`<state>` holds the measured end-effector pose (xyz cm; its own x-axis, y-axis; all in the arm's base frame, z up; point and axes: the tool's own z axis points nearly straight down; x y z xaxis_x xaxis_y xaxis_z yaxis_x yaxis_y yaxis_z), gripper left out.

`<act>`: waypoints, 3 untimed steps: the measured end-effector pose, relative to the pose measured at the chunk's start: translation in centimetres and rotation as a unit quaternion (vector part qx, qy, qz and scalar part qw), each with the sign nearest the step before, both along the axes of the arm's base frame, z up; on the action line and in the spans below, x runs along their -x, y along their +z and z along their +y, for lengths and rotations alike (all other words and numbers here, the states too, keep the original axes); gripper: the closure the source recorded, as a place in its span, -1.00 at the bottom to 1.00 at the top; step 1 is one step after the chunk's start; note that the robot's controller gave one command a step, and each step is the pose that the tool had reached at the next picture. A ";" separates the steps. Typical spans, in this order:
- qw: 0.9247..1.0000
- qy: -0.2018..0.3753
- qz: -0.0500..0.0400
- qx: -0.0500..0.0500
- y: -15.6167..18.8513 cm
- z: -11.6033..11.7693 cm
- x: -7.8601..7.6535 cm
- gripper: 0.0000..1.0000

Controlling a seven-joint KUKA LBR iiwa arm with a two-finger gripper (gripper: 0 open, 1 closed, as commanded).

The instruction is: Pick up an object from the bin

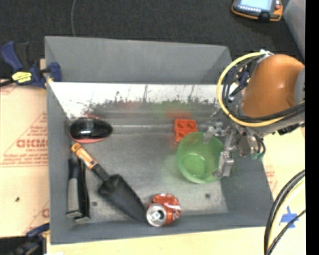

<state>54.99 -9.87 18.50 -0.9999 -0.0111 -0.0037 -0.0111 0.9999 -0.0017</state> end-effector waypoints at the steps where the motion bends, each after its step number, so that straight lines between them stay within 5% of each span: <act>1: 0.976 0.217 0.001 0.001 -5.6 -1.6 2.0 -1.00; 2: 0.979 0.202 -0.001 0.001 -5.7 -1.3 3.0 -1.00; 3: 0.966 0.258 -0.003 0.002 -4.8 0.7 2.2 -1.00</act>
Offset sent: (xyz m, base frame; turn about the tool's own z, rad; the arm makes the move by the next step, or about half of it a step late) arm -0.0580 -0.0060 -0.0601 -0.2907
